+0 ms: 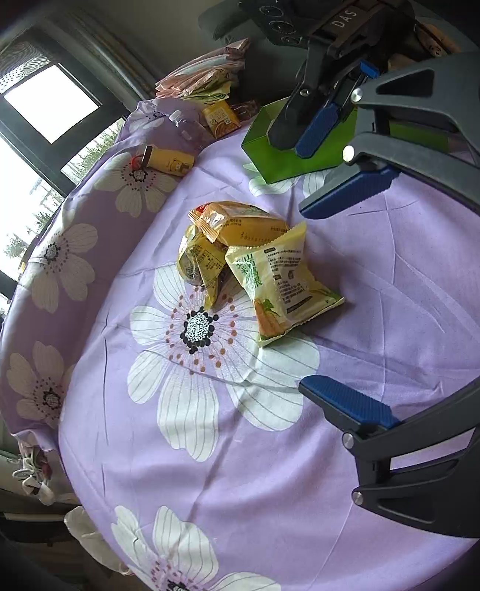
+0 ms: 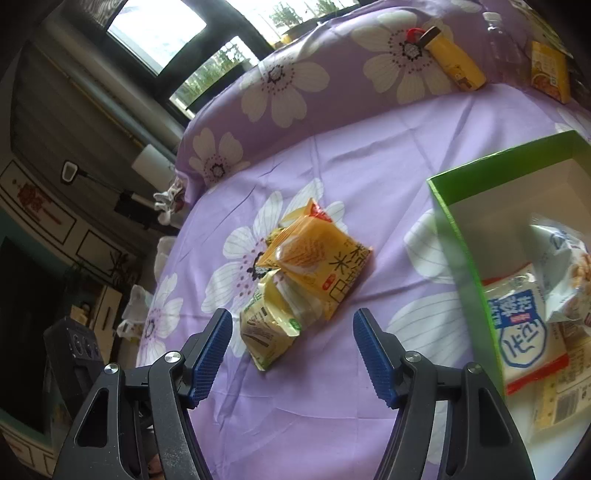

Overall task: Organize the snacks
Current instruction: 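Move the right tool to the yellow-green snack bag and grasp it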

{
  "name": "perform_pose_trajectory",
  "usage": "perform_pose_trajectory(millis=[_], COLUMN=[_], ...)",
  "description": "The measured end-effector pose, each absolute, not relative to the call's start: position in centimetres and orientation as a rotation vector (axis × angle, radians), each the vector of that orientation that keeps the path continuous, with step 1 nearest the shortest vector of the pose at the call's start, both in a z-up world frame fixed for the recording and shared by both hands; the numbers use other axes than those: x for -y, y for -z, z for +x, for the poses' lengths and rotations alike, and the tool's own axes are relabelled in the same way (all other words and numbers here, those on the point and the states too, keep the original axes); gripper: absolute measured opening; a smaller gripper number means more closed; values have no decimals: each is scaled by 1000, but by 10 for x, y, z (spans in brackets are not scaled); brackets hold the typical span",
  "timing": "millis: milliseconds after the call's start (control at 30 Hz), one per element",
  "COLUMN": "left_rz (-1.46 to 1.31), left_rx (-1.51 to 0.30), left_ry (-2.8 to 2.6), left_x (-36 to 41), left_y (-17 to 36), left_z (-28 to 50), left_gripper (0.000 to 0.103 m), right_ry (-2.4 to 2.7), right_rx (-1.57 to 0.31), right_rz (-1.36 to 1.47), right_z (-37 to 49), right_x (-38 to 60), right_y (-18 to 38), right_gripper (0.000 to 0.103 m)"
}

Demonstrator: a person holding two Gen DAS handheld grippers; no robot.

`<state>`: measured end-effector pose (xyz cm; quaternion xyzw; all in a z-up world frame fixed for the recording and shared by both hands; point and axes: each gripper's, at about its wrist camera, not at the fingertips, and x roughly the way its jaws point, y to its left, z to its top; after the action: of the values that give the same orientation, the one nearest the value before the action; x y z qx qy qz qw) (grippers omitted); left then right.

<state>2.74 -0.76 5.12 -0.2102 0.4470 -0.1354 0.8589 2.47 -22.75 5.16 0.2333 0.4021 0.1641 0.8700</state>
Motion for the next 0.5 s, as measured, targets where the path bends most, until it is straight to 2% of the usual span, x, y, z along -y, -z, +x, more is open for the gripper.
perform_pose_trajectory(millis=[167, 233, 400, 500], left_rz=[-498, -497, -514, -522], left_rx=[-971, -977, -995, -981], left_ry=[326, 349, 369, 373], left_x=[5, 7, 9, 8], left_y=[-35, -32, -21, -19], left_z=[35, 36, 43, 45], left_gripper=[85, 81, 70, 69], right_ry=[-396, -380, -388, -412], right_rx=[-885, -882, -925, -946], right_rz=[387, 332, 266, 253], right_z=[39, 44, 65, 74], right_x=[188, 176, 159, 152], right_y=[-49, -48, -38, -30], right_gripper=[68, 56, 53, 50])
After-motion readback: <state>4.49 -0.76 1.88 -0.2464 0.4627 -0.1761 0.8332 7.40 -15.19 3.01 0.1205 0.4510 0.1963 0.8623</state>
